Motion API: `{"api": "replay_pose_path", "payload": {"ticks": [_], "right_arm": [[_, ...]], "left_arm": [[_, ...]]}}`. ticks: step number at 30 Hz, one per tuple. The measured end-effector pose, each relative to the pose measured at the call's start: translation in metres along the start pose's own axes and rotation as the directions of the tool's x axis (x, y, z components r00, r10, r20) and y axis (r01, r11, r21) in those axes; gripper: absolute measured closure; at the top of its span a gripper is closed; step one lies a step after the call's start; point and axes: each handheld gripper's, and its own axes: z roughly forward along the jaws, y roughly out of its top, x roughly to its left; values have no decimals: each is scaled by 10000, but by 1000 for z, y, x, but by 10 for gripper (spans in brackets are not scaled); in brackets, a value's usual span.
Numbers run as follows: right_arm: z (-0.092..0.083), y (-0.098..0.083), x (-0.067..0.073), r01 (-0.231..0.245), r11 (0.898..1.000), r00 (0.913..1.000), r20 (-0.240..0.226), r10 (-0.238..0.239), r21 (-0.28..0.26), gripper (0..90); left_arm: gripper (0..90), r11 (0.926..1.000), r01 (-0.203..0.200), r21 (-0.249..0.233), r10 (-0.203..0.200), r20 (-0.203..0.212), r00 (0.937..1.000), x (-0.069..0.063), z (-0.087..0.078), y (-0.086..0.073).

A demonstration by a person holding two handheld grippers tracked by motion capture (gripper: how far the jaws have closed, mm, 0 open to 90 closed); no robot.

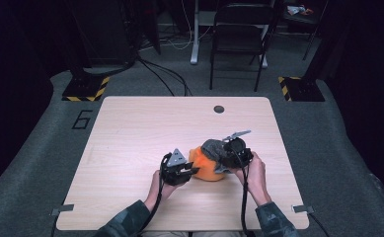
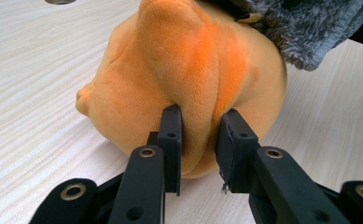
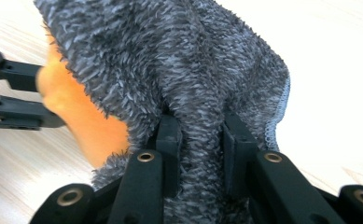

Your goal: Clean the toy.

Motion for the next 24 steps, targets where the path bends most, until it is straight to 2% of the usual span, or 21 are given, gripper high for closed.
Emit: {"api": "replay_pose_path", "payload": {"ticks": [7,16,20,23,24], "right_arm": [[10,-6,-19,-481,9976,9987,182,473,493,720],[29,-18,-36,-1139,9878,9929,479,1093,1062,720],[43,-24,-40,-1065,9802,9917,896,925,1668,720],[56,-28,-41,-1152,9720,9918,783,1010,2046,719],[57,-27,-41,-1082,9731,9924,802,936,2036,719]], "left_arm": [[726,10000,74,-26,-74,74,9999,2,0,-1],[725,9999,56,-90,-56,81,10000,2,1,0],[725,9994,324,-117,-323,92,9994,4,1,-1],[724,9992,385,-119,-384,123,9992,6,0,-2],[724,9991,412,-121,-410,134,9991,6,0,-2]]}}
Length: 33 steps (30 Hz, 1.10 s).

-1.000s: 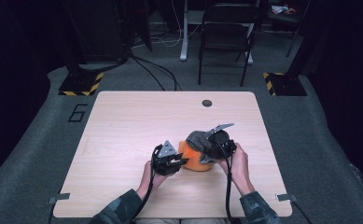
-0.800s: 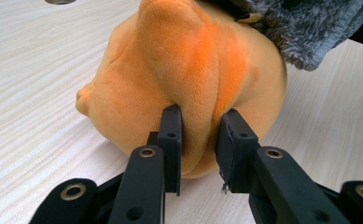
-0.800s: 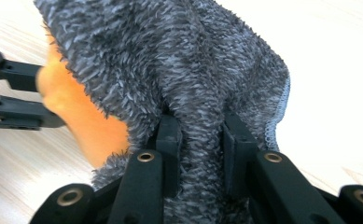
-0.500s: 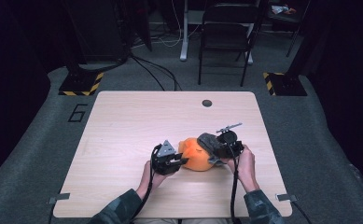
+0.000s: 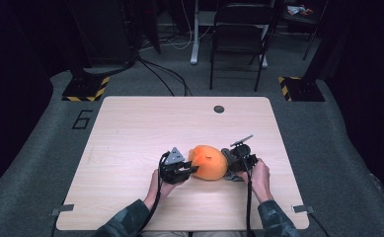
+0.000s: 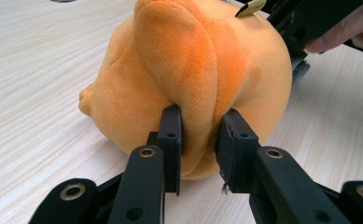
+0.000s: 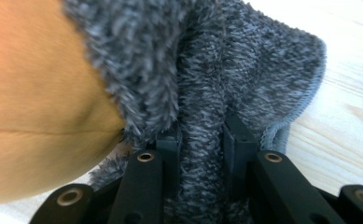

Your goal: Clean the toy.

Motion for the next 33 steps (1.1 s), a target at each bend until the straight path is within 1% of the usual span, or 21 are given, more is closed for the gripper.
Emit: {"api": "replay_pose_path", "payload": {"ticks": [3,5,6,7,9,11,13,14,17,18,19,21,23,24,25,27,28,29,31,32,33], "right_arm": [[-4,1,0,39,10000,9998,173,-37,-63,719],[-8,1,-2,70,9999,9998,197,-69,-74,719],[-10,1,-2,-36,9998,9996,273,41,-183,718],[-14,1,-3,5,9997,9997,236,1,-244,718],[-25,3,-4,-82,9980,9995,304,101,-623,719],[-40,4,-3,-118,9938,9996,249,147,-1106,718],[-54,6,-1,-64,9849,9999,79,79,-1729,719],[-62,6,3,-134,9806,9999,-53,126,-1956,719],[-77,8,15,119,9667,9985,-487,-252,-2556,719],[-79,9,20,196,9656,9968,-698,-390,-2593,719],[-78,10,24,398,9645,9948,-801,-627,-2609,719],[-74,11,32,613,9681,9927,-864,-846,-2429,719],[-67,11,35,754,9692,9940,-593,-917,-2346,719],[-65,11,35,742,9694,9940,-611,-909,-2338,720],[-63,10,35,691,9684,9947,-577,-852,-2396,719],[-61,10,34,721,9686,9952,-466,-856,-2380,719],[-61,9,34,588,9700,9965,-441,-711,-2357,719],[-60,9,33,653,9681,9956,-490,-794,-2418,719],[-59,9,32,568,9692,9968,-417,-688,-2395,719],[-58,9,30,621,9670,9961,-453,-755,-2469,719],[-58,9,30,539,9693,9970,-408,-655,-2401,718]], "left_arm": [[723,10000,-15,7,15,3,10000,1,0,0],[722,9999,-96,-32,96,-56,9999,1,0,0],[722,10000,-48,-45,48,-64,10000,1,0,0],[721,10000,-41,-52,40,-77,10000,1,0,0],[720,10000,2,-58,-2,-79,10000,2,0,0],[719,10000,49,-56,-49,-65,10000,3,0,0],[718,10000,55,-55,-55,-52,10000,3,-1,0],[717,10000,43,-60,-43,-71,10000,3,0,0],[715,10000,53,-45,-53,-61,10000,3,-1,0],[715,10000,74,-48,-74,-65,10000,2,-1,0],[713,10000,59,-56,-59,-72,10000,2,-1,0],[707,10000,-9,-75,8,-126,9999,2,0,-1],[681,9999,-134,-52,133,-128,9998,2,0,0],[652,9999,-169,2,169,-126,9998,1,0,0],[613,9993,-356,87,358,-171,9992,-1,-1,1],[542,9969,-761,186,767,-361,9964,-5,0,2],[511,9954,-922,247,932,-441,9947,-6,0,3],[486,9936,-1083,307,1099,-536,9925,-8,0,3],[442,9899,-1336,476,1368,-718,9880,-11,2,2],[426,9876,-1470,555,1511,-768,9855,-12,3,2],[417,9860,-1562,589,1607,-822,9836,-13,4,1]]}}
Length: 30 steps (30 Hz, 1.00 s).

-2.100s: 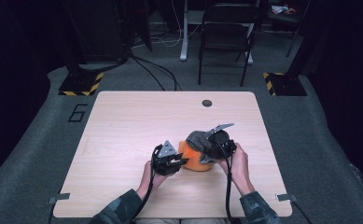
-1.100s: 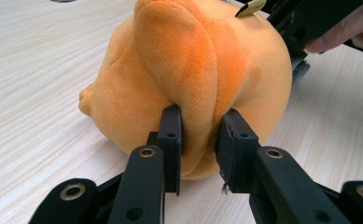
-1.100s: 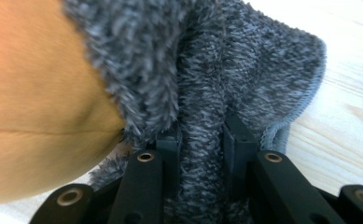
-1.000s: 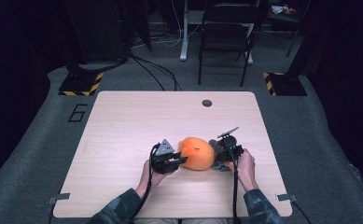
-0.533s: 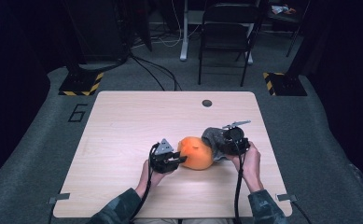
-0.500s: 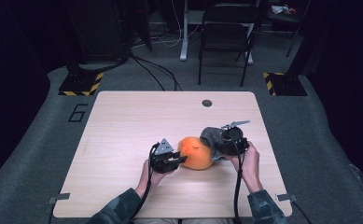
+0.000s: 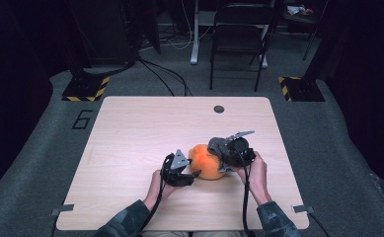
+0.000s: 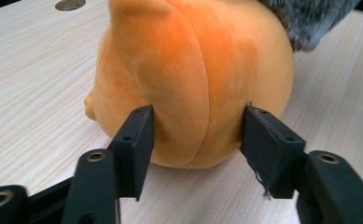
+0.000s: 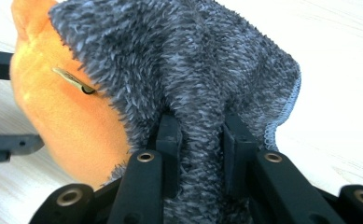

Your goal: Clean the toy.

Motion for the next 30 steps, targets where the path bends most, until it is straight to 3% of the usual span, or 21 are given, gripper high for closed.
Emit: {"api": "replay_pose_path", "payload": {"ticks": [2,5,9,13,18,22,25,30], "right_arm": [[2,0,-3,-6,10000,10000,-27,6,-93,718],[2,-1,-4,-62,9999,9999,-116,61,-128,718],[3,0,-3,-41,9999,9999,-130,39,-143,717],[1,0,-4,-60,9999,9998,-213,57,-135,717],[-7,4,-2,10,9999,9998,-205,-13,-115,716],[-20,9,1,20,9995,9995,-302,-30,-319,717],[-30,13,9,128,9973,9977,-660,-176,-725,716],[-36,18,38,708,9916,9923,-934,-810,-1081,717]], "left_arm": [[412,9993,-347,124,349,-142,9993,-2,2,-1],[463,9988,-495,-19,494,-278,9984,-3,5,-4],[624,9993,-313,-190,307,-341,9989,-1,5,-7],[719,9994,-134,-313,126,-255,9996,0,4,-7],[761,9993,42,-379,-47,-124,9999,2,1,-6],[772,9983,413,-401,-408,133,9991,4,-2,-2],[778,9978,556,-372,-548,244,9982,0,-4,1],[781,9985,426,-348,-417,260,9988,-7,-4,3]]}}
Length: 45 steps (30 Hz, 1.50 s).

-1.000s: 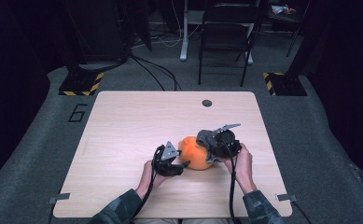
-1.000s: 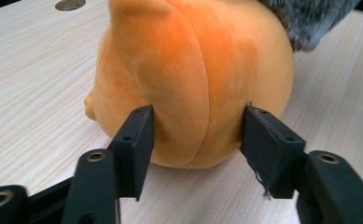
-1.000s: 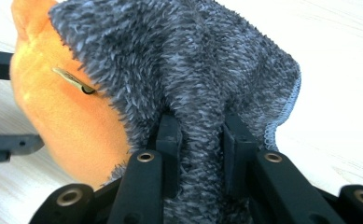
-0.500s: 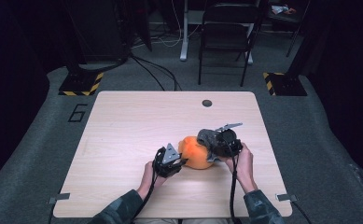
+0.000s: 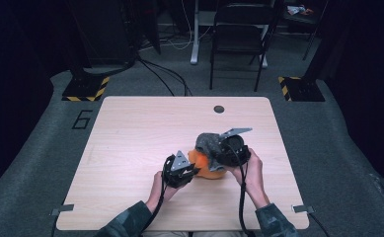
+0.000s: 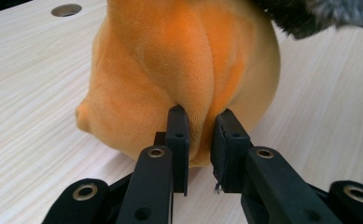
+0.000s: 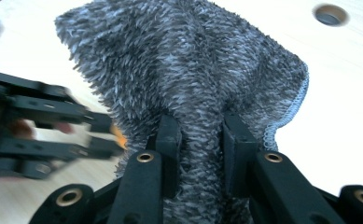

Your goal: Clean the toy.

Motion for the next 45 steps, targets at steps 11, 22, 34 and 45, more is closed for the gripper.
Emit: {"api": "replay_pose_path", "payload": {"ticks": [11,22,34,45], "right_arm": [[20,-9,-10,-7,9989,9991,428,-13,477,715],[32,-29,-58,-1493,9808,9887,45,1499,1256,715],[54,-53,-95,-2848,9355,9568,20,2908,2093,715],[48,-49,-92,-2255,9516,9717,1188,2042,2087,716]], "left_arm": [[779,9997,200,143,-203,204,9996,8,4,-7],[774,9997,215,72,-217,300,9993,9,6,-8],[773,9982,605,31,-606,510,9969,14,5,-9],[763,9966,820,-68,-816,458,9956,19,4,-10]]}}
